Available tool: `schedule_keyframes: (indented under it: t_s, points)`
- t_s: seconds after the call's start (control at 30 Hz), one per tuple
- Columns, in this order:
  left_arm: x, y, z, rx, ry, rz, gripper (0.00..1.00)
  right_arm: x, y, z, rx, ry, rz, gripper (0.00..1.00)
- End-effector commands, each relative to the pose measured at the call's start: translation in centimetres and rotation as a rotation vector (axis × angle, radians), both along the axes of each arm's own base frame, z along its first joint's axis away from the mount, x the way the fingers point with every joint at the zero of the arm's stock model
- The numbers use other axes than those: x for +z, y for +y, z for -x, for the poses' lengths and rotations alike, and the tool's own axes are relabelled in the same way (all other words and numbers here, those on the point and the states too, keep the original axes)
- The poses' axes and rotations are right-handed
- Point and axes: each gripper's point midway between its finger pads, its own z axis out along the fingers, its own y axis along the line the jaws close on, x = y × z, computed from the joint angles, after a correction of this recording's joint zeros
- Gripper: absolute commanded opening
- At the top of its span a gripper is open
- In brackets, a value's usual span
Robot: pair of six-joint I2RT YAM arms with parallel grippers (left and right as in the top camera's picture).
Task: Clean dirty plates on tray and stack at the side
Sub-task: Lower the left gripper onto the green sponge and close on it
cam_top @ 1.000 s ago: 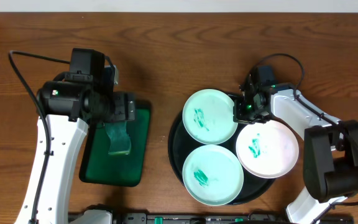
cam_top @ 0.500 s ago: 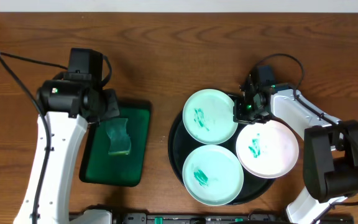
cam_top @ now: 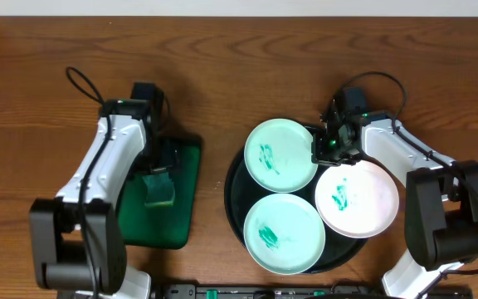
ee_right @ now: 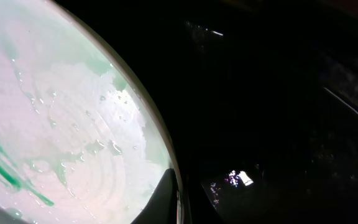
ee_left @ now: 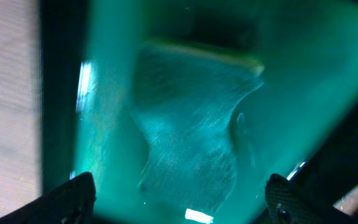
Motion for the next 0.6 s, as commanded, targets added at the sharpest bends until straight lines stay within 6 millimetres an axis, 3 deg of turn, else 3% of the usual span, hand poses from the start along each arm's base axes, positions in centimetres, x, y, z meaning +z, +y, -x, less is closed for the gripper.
schedule_keyframes:
  t_s: [0.0, 0.2, 0.33, 0.57]
  points:
    - [-1.3, -1.0, 0.0, -0.053, 0.008, 0.080, 0.82, -0.4, -0.4, 0.6, 0.007, 0.014, 0.033, 0.02]
    - [-1.7, -1.2, -0.3, -0.059, -0.008, 0.120, 0.61, -0.4, -0.4, 0.6, 0.006, 0.014, 0.033, 0.02]
    - [-1.8, -0.5, -0.2, -0.033, -0.005, 0.120, 0.66, -0.4, -0.4, 0.6, 0.006, 0.014, 0.033, 0.02]
    - [-2.7, 0.7, 0.5, 0.037, 0.001, 0.162, 0.66, -0.4, -0.4, 0.6, 0.006, 0.014, 0.033, 0.02]
